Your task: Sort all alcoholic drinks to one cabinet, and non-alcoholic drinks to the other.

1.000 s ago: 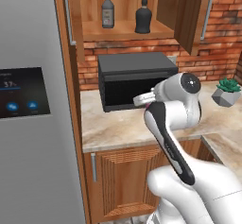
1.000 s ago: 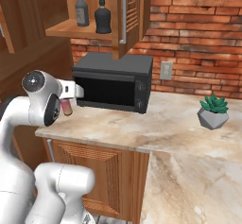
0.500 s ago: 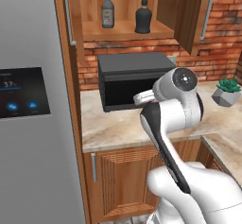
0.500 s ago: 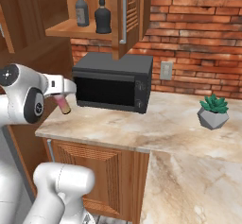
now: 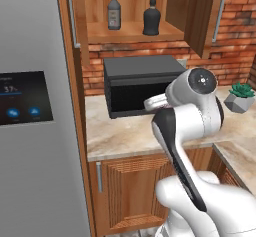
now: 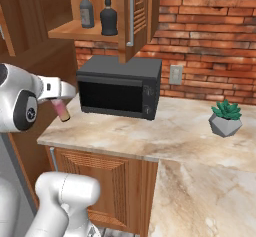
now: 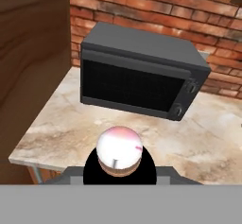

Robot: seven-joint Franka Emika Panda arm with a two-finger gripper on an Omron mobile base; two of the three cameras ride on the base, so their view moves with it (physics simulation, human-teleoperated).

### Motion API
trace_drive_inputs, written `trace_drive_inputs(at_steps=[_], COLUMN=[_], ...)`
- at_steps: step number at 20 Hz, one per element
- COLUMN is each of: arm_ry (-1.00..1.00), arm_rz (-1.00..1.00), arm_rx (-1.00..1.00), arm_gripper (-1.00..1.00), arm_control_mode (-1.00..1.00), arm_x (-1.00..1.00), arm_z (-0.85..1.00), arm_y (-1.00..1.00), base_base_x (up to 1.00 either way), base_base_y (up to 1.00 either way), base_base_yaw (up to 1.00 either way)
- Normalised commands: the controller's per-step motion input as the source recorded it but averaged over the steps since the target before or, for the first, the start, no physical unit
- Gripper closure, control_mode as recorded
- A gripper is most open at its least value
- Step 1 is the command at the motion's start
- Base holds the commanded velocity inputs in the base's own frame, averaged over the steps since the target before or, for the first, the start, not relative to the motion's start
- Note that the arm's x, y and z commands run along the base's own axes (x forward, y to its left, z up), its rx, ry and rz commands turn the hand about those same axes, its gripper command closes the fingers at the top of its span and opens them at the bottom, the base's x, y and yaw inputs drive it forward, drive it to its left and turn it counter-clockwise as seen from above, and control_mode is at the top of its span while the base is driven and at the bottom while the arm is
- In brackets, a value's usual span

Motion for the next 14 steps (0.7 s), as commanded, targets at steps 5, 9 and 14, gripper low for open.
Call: trace_drive_inputs(at_steps=[5, 9, 14], arm_ry=[0.00, 0.00, 0.00], arm_rz=[0.00, 0.00, 0.00], arm_rx=[0.00, 0.00, 0.00], arm_gripper=[1.00, 1.00, 1.00], arm_control_mode=[1.00, 1.00, 1.00], arm_x=[0.00, 0.00, 0.00], arm_z=[0.00, 0.00, 0.00], arm_y=[0.00, 0.00, 0.00], base_base_x=[-0.36, -0.61, -0.99], base_base_y=[-0.01, 0.00, 0.04], base_base_yaw=[0.00, 0.00, 0.00])
